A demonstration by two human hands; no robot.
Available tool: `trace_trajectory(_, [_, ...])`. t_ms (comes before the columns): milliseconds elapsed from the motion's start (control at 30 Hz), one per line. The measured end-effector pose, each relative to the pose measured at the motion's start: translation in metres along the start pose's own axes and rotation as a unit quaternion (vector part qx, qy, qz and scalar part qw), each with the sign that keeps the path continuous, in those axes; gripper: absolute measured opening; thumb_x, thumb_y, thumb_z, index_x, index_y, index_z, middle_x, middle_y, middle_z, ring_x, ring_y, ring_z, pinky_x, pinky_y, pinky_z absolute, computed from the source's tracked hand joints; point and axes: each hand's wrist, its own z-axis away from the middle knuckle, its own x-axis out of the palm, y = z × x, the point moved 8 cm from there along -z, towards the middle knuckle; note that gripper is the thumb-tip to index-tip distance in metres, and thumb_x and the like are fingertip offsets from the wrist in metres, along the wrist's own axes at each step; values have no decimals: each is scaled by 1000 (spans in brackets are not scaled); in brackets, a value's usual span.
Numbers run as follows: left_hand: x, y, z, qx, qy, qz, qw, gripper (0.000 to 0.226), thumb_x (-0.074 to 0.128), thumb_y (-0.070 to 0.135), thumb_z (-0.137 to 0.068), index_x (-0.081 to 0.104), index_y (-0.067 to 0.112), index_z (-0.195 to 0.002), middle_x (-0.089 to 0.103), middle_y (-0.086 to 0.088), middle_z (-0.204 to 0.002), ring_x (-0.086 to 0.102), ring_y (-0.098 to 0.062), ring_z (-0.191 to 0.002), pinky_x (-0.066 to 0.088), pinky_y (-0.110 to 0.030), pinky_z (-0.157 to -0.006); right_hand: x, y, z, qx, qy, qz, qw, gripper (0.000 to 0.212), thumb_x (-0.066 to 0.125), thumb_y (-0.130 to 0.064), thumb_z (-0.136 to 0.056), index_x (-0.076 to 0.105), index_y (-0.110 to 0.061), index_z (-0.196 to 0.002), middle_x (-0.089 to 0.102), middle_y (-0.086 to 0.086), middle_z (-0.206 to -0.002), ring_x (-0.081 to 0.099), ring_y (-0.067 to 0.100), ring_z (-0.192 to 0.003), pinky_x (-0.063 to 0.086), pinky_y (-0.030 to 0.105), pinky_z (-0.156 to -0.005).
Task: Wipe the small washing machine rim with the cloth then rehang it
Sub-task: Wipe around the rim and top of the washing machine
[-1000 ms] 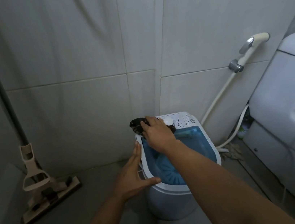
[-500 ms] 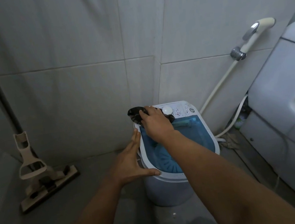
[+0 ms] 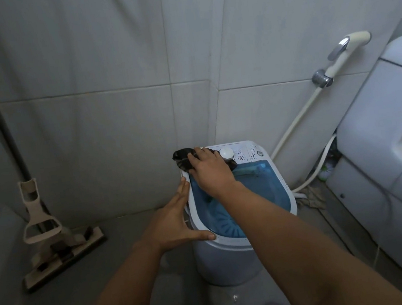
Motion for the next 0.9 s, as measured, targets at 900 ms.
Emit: trace_trajectory(900, [-6,12,2,-42,-52,-91,994,147,70,92,-52,-15,36,-158,-19,27,-158,13,-8,-154,26,-33,-122,-24,-6,-8,-12,-31,42,999,31,57,1,-87,58,-3,-118,54,18,-121,55,35,-111,47,44,-90])
